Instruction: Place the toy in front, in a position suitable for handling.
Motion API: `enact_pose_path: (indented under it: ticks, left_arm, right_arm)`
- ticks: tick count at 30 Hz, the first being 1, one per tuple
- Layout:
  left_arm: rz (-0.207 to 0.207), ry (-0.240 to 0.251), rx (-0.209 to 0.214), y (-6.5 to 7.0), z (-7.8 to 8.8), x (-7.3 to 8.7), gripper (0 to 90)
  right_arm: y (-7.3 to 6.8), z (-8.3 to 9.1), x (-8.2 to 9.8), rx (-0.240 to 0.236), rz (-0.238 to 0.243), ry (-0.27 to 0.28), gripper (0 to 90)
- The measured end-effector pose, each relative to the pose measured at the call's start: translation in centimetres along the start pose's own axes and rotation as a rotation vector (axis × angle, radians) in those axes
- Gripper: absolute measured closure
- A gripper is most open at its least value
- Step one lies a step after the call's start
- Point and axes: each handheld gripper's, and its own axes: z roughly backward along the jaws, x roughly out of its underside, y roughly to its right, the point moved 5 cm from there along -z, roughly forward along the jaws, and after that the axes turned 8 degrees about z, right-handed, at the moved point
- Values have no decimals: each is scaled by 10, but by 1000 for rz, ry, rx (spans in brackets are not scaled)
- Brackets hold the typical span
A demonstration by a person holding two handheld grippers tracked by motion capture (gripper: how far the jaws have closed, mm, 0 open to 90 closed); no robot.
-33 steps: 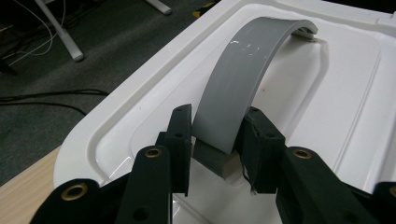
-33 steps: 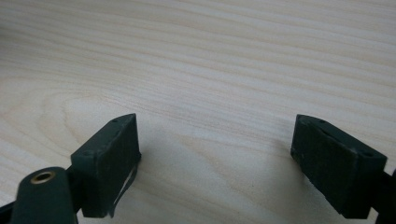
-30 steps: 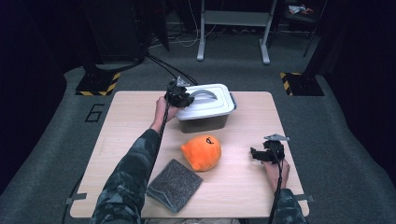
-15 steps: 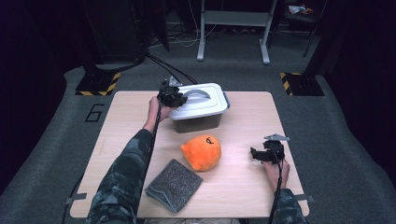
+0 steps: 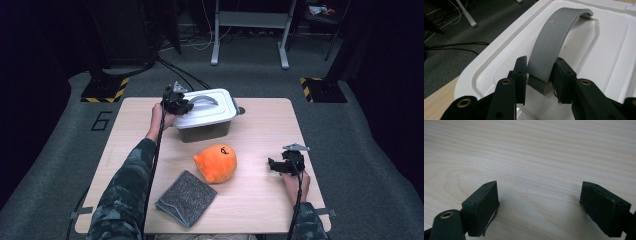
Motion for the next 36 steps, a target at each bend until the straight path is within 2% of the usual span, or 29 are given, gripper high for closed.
enact_pose_path:
  ticks: [4, 7, 8, 9, 11, 15, 20, 22, 26, 27, 28, 29, 30, 31, 36]
  left_arm:
    - [-6, -9, -4, -6, 4, 3, 668]
    - [11, 5, -5, -9, 6, 5, 668]
    - [4, -7, -5, -10, 8, 6, 668]
    - [16, 2, -4, -11, 8, 6, 667]
    - [7, -16, -3, -12, 10, 7, 667]
    - [22, 3, -7, -13, 11, 9, 667]
    - [18, -10, -14, -15, 16, 12, 667]
    - [28, 2, -18, -16, 17, 13, 668]
    - [26, -14, -26, -18, 23, 17, 668]
    - [43, -2, -30, -18, 23, 18, 667]
    - [39, -9, -29, -20, 25, 20, 667]
    - [54, -8, -27, -20, 27, 21, 666]
    - [54, -18, -29, -22, 29, 22, 665]
    - [64, -6, -32, -22, 29, 22, 665]
    - [80, -9, -45, -23, 34, 26, 665]
  right_arm:
    - [0, 0, 0, 0, 0, 0, 145]
    - [0, 0, 0, 0, 0, 0, 145]
    - [0, 0, 0, 0, 0, 0, 145]
    - [0, 0, 0, 0, 0, 0, 145]
    - [0, 0, 0, 0, 0, 0, 145]
    - [0, 0, 0, 0, 0, 0, 145]
    - [0, 0, 0, 0, 0, 0, 145]
    - [0, 0, 0, 0, 0, 0, 144]
    - [0, 0, 0, 0, 0, 0, 145]
    - [0, 0, 0, 0, 0, 0, 145]
    - [0, 0, 0, 0, 0, 0, 145]
    - [0, 0, 0, 0, 0, 0, 145]
    - [0, 0, 0, 0, 0, 0, 145]
    - [0, 0, 0, 0, 0, 0, 145]
    - [0, 0, 0, 0, 0, 0, 145]
